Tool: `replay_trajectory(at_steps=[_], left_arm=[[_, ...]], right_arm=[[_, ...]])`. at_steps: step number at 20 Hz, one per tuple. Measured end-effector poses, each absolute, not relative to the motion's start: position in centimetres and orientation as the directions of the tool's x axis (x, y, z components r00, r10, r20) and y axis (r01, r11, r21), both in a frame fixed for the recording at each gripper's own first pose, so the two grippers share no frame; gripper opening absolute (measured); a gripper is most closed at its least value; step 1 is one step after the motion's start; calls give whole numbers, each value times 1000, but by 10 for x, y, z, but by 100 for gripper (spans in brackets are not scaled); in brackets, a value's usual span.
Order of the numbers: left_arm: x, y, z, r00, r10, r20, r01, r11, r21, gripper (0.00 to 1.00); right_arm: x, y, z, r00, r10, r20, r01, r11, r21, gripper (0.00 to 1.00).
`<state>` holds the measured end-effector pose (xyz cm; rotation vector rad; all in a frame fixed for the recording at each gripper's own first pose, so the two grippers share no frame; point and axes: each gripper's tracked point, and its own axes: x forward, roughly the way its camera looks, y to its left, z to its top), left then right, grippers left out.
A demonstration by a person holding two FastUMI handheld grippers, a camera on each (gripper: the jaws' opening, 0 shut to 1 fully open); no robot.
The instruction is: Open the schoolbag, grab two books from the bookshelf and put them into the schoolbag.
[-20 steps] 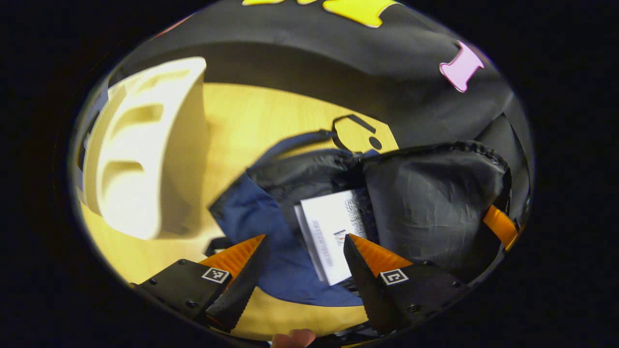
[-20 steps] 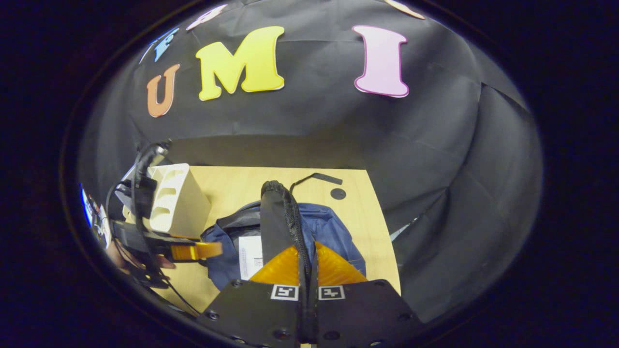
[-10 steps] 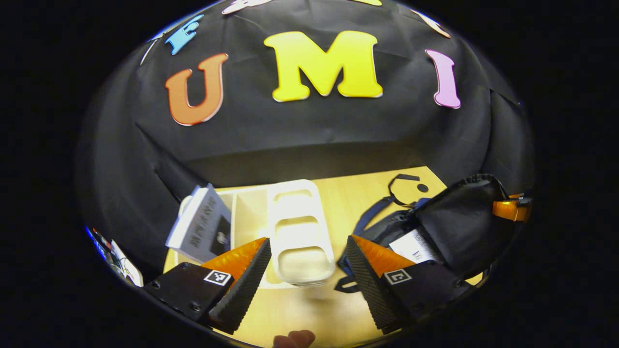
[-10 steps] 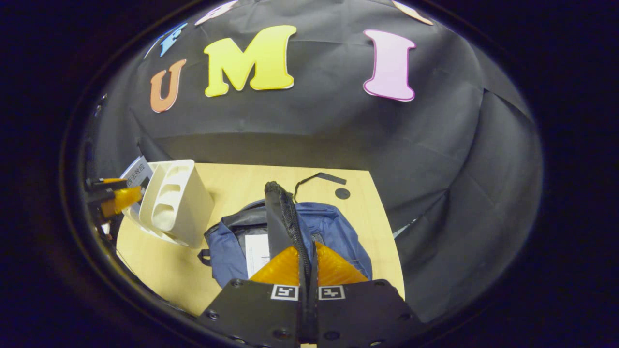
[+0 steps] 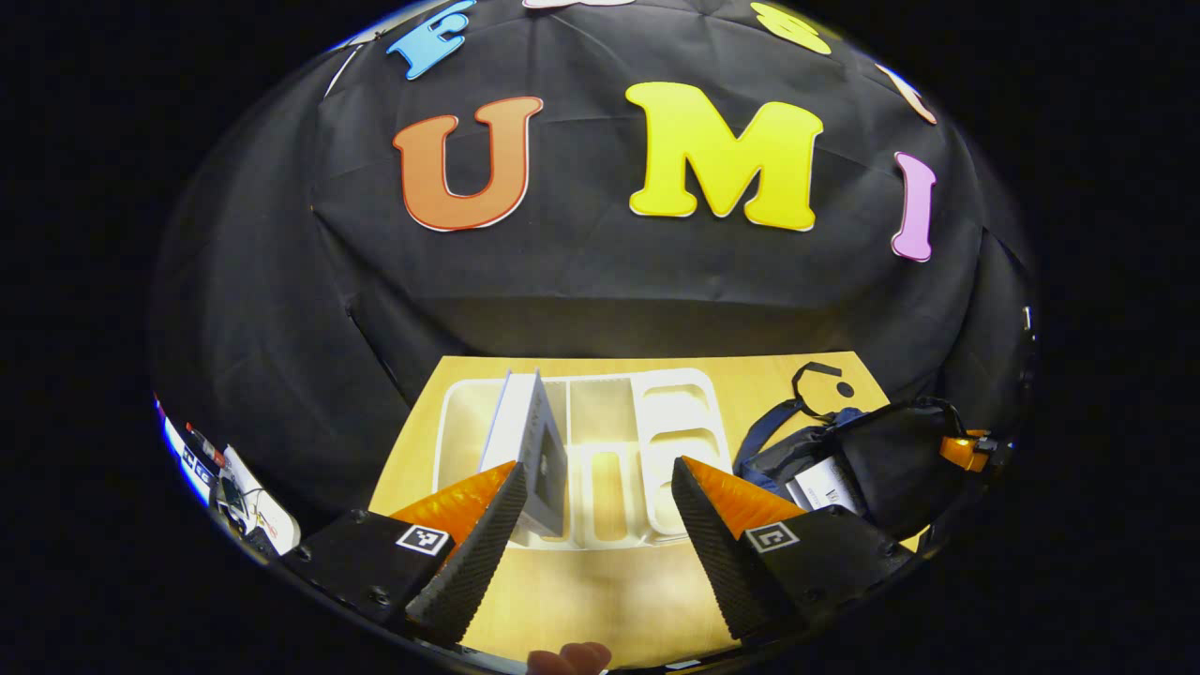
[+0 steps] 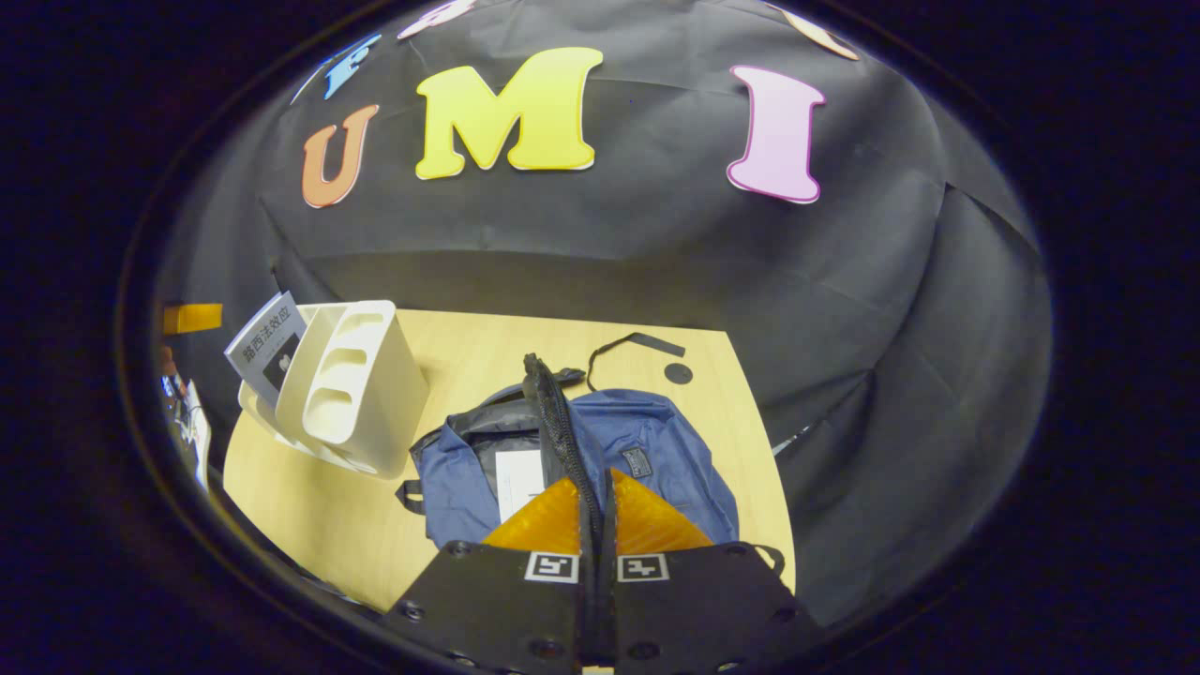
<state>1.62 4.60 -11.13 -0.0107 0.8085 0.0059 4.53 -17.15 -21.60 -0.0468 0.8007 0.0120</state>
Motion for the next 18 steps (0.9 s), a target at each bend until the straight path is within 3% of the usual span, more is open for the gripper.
replay_trajectory(at_steps=[8, 18], left_arm=[[60, 97, -126, 565, -46, -824, -38, 996, -82, 98], [60, 111, -229, 161, -108, -981, -2, 994, -110, 99]], right_arm=[[43, -176, -220, 686, -36, -727, 11, 999, -40, 1], [50, -182, -229, 660, -64, -749, 37, 998, -53, 0]])
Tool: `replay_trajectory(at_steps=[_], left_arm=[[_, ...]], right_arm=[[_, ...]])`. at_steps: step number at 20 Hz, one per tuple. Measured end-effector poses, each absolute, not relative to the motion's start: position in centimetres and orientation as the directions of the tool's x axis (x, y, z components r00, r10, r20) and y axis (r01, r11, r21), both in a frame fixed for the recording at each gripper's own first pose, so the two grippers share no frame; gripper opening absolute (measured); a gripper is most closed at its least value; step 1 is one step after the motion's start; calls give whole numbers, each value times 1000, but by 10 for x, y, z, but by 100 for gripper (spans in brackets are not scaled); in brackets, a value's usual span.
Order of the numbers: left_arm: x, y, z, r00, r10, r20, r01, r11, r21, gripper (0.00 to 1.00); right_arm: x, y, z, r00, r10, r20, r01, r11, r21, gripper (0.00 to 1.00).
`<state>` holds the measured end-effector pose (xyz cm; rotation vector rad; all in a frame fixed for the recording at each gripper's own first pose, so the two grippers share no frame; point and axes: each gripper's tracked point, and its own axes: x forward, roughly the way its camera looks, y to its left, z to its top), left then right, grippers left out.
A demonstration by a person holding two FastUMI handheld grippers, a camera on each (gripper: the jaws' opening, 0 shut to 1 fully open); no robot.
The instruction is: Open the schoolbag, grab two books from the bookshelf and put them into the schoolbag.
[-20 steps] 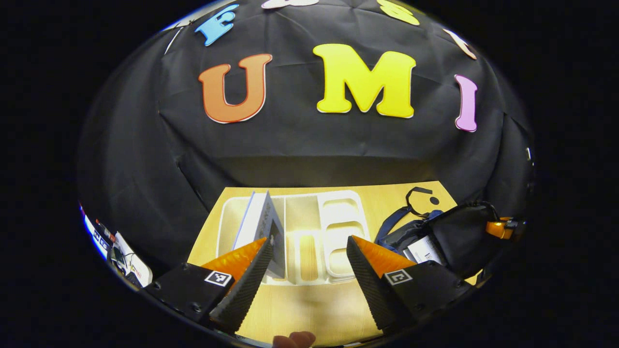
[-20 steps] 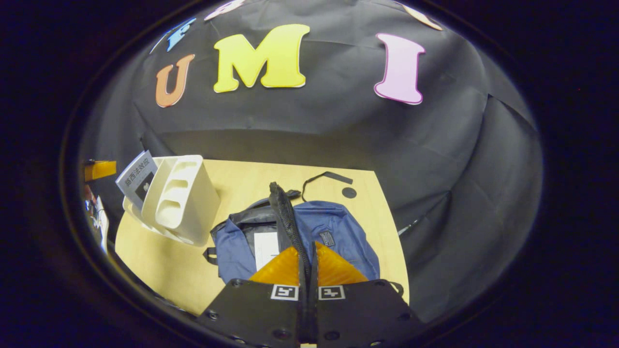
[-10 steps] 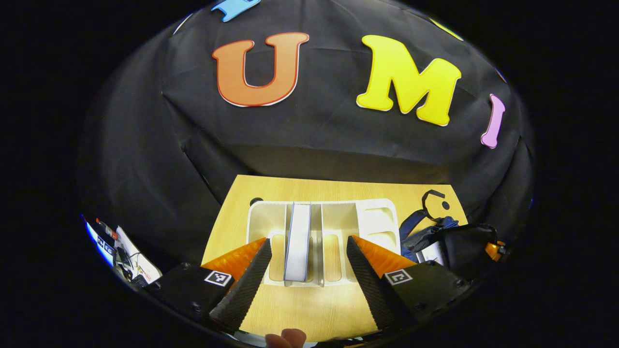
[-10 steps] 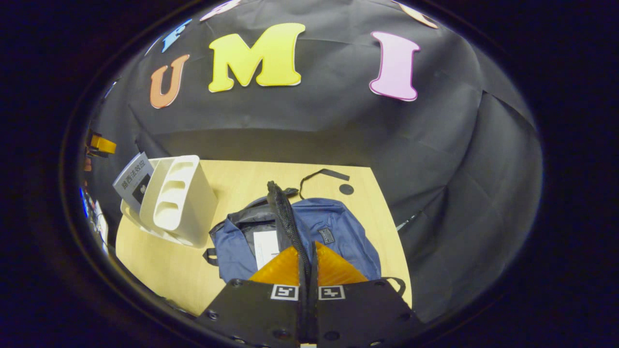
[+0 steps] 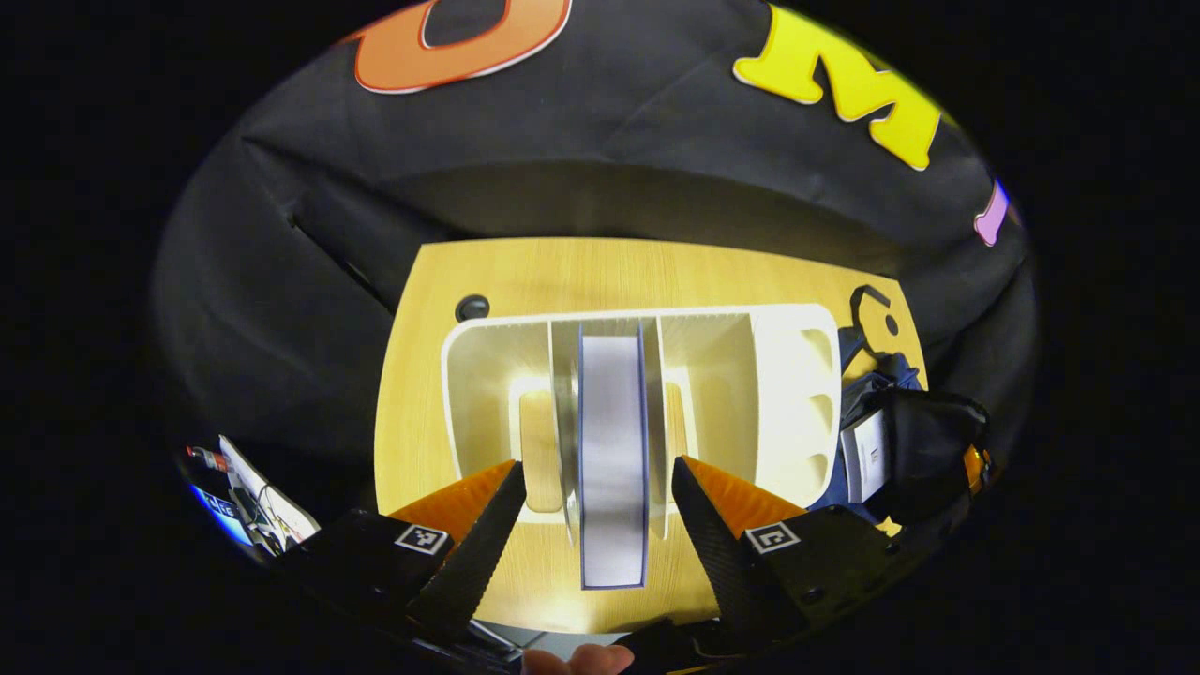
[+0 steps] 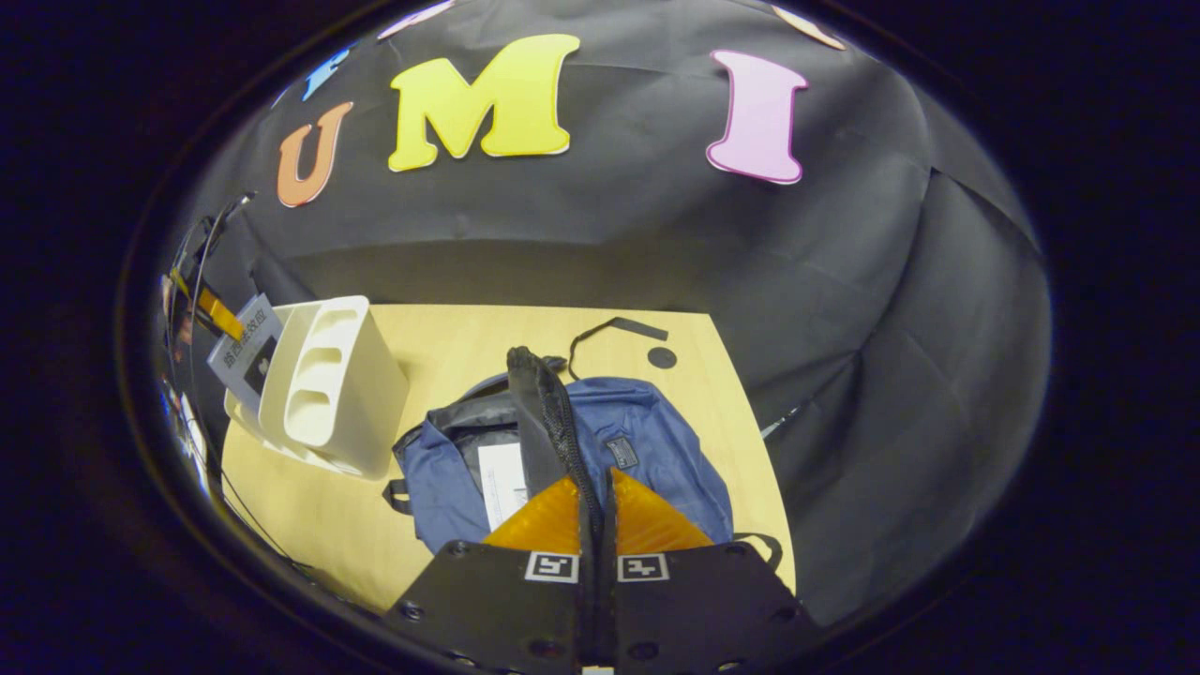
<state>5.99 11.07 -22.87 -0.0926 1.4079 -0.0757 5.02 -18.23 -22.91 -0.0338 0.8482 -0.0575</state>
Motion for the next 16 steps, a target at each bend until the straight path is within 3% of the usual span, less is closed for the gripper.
replay_trajectory(at_steps=[6, 12, 16], left_arm=[[49, 103, -261, 11, -143, -990, -52, 988, -144, 97], [40, 104, -277, -42, -115, -992, -75, 991, -112, 75], [37, 109, -277, -51, -85, -995, -76, 994, -81, 54]], right_arm=[[50, -183, -234, 649, -71, -757, 51, 997, -50, 1], [51, -187, -236, 650, -84, -755, 50, 996, -68, 1], [52, -187, -240, 648, -76, -758, 44, 997, -62, 1]])
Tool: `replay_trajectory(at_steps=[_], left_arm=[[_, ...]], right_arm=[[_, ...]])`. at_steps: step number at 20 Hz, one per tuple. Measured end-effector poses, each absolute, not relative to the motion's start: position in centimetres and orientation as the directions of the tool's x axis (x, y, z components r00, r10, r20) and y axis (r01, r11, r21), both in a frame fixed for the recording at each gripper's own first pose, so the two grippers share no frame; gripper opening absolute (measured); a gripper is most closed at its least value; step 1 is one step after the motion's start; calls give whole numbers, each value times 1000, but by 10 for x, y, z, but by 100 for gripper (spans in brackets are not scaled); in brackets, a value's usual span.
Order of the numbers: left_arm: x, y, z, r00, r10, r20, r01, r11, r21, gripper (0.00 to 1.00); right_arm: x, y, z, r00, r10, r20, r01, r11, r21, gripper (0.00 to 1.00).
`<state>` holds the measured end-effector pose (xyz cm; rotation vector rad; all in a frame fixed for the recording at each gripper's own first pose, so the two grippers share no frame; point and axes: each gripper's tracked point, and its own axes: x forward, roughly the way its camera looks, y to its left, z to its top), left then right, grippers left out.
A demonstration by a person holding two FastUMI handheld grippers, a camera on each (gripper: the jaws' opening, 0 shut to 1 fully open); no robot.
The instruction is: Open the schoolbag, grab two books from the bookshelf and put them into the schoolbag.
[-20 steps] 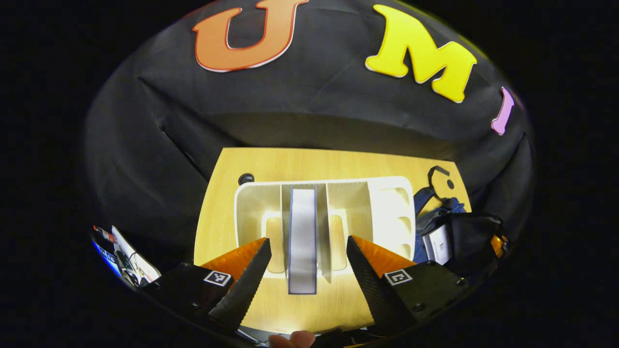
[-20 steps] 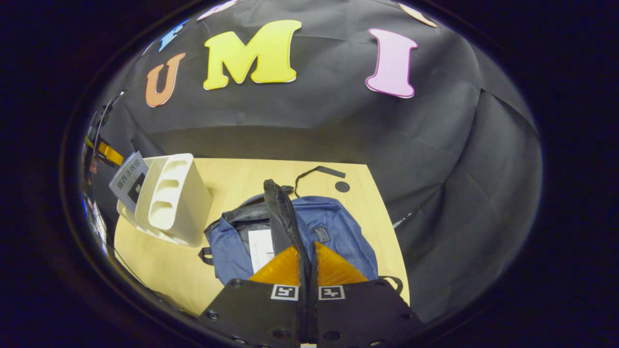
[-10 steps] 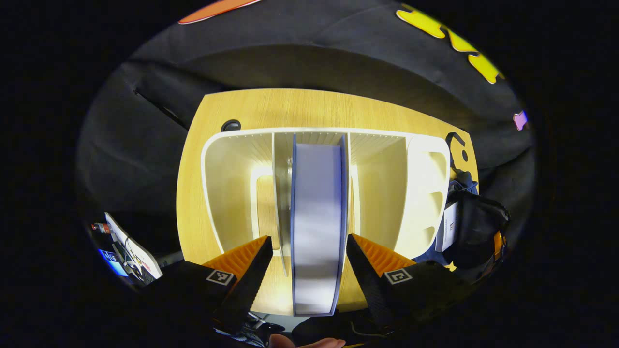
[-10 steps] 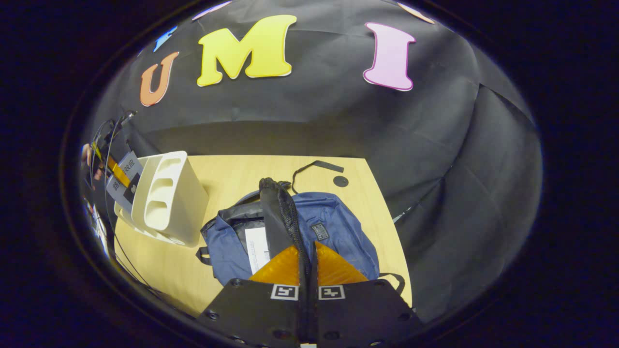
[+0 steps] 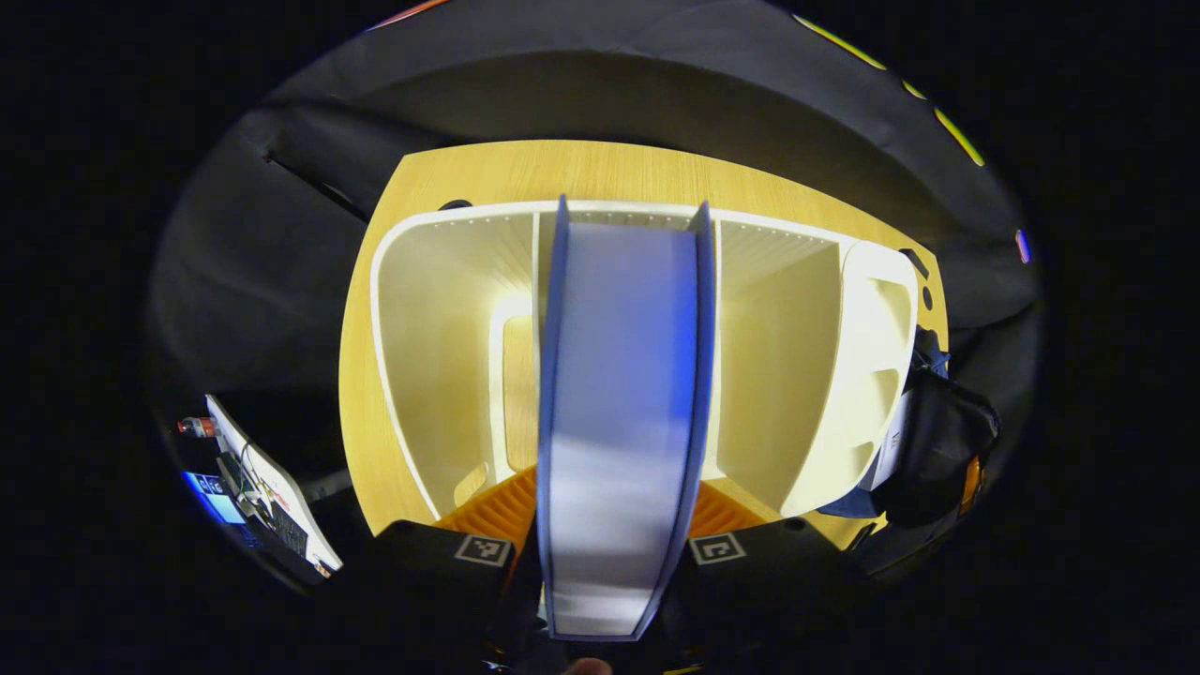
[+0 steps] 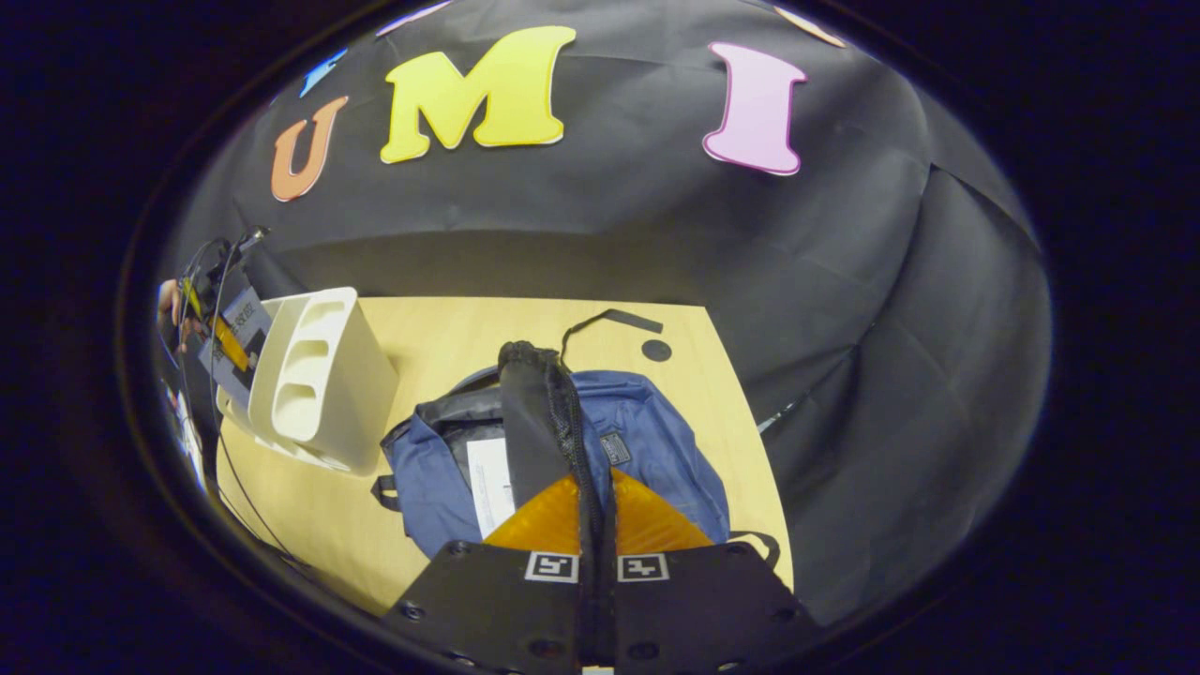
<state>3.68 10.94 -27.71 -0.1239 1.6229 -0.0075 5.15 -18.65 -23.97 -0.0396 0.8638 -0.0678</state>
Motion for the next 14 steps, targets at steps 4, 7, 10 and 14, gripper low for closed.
replay_trajectory(at_steps=[4, 7, 10, 14], left_arm=[[34, 111, -274, -48, -82, -996, -102, 992, -76, 49], [36, 115, -262, 9, -73, -997, -105, 992, -73, 47], [32, 123, -233, 69, -61, -996, -71, 995, -66, 48], [9, 130, -177, 156, -89, -984, -86, 991, -103, 46]], right_arm=[[50, -189, -241, 651, -68, -756, 40, 998, -55, 1], [49, -191, -241, 655, -61, -753, 37, 998, -49, 1], [49, -190, -244, 655, -48, -754, 26, 999, -40, 1], [49, -189, -243, 661, -27, -750, 13, 1000, -24, 1]])
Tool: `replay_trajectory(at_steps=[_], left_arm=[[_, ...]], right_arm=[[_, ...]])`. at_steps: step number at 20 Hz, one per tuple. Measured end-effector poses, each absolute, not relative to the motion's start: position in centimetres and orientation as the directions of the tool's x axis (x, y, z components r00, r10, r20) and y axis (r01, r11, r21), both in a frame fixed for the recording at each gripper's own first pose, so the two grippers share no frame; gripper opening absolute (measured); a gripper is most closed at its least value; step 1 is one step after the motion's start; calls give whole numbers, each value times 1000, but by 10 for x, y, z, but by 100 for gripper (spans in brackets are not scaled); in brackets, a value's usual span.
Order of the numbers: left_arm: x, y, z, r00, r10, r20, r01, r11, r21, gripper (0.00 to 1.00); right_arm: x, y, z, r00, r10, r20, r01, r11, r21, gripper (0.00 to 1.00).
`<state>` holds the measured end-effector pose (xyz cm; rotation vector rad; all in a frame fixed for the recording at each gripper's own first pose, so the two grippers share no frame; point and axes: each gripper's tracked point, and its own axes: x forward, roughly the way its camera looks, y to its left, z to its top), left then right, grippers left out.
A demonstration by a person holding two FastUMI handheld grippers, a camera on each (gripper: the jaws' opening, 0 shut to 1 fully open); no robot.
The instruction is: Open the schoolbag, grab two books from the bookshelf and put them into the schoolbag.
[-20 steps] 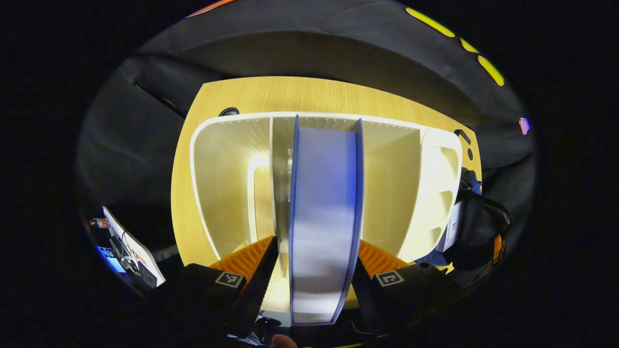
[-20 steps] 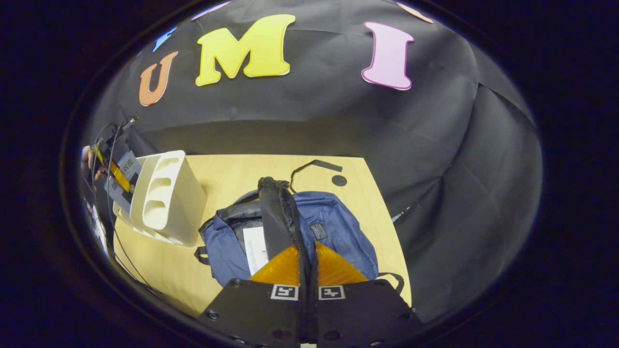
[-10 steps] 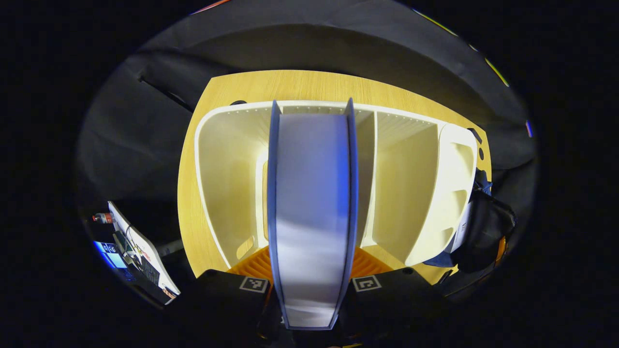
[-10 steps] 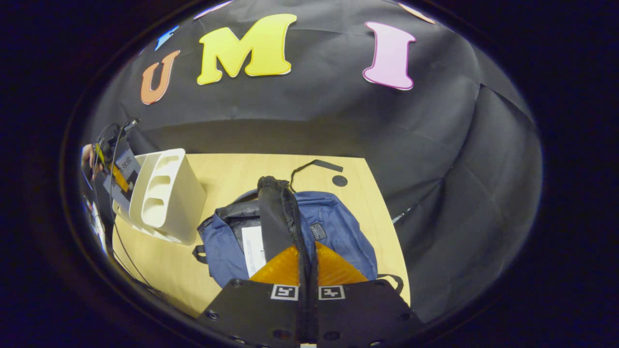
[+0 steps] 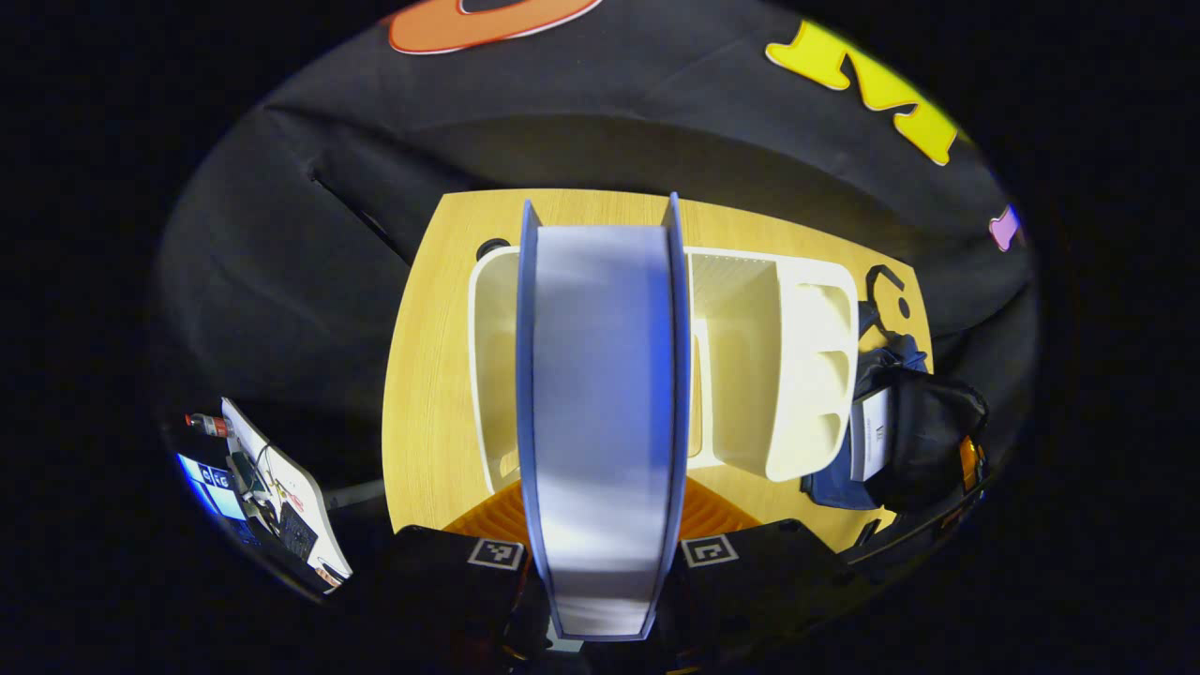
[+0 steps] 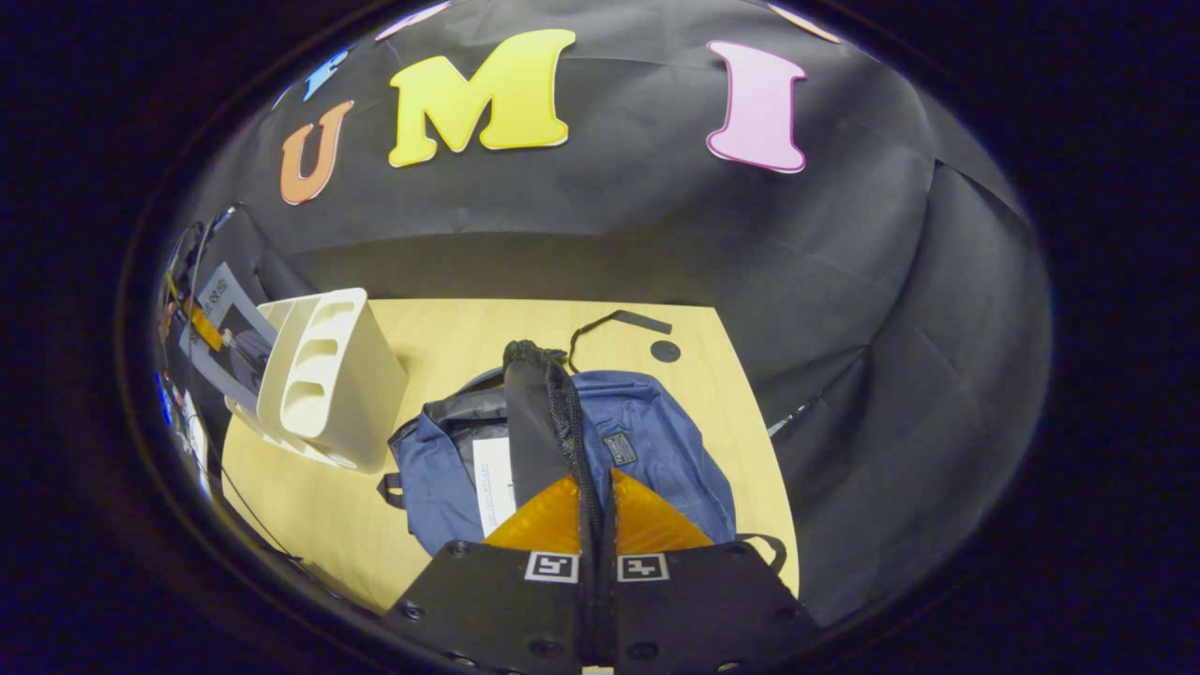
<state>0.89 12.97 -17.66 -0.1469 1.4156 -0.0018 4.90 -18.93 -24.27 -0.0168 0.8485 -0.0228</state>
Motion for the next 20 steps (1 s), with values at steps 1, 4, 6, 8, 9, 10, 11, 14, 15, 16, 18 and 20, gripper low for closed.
replay_trajectory(at_steps=[1, 4, 6, 8, 9, 10, 11, 14, 15, 16, 18, 20], left_arm=[[2, 127, -166, 181, -106, -978, -101, 987, -126, 47], [-9, 129, -124, 275, -160, -948, -120, 973, -199, 45], [-15, 118, -104, 333, -223, -916, -133, 951, -280, 45], [-17, 101, -94, 386, -285, -877, -118, 928, -354, 47], [-19, 93, -91, 407, -322, -855, -108, 912, -395, 46], [-17, 82, -87, 428, -372, -824, -96, 888, -450, 47], [-17, 67, -83, 446, -423, -789, -88, 856, -509, 45], [-16, 28, -76, 480, -554, -680, -53, 756, -653, 47], [-15, 16, -76, 490, -580, -651, -30, 734, -678, 47], [-15, 2, -76, 495, -607, -622, -5, 714, -701, 47], [-21, -35, -82, 488, -658, -574, 16, 664, -748, 46], [-30, -70, -96, 454, -697, -555, -11, 618, -786, 46]], right_arm=[[48, -189, -242, 663, -22, -748, 12, 1000, -19, 1], [44, -192, -241, 666, -13, -745, 14, 1000, -4, 1], [42, -192, -240, 669, -7, -744, 17, 1000, 6, 1], [40, -192, -238, 671, -5, -741, 16, 1000, 8, 1], [39, -191, -237, 671, -3, -741, 14, 1000, 9, 1], [39, -190, -237, 673, -1, -740, 11, 1000, 9, 1], [38, -189, -236, 673, 2, -740, 9, 1000, 10, 1], [39, -188, -235, 675, 0, -738, 2, 1000, 1, 1], [39, -187, -236, 674, -2, -739, -1, 1000, -3, 1], [39, -187, -237, 674, -3, -738, -4, 1000, -8, 1], [39, -188, -239, 674, -8, -739, -9, 1000, -19, 1], [39, -187, -243, 668, -5, -744, -11, 1000, -16, 1]])
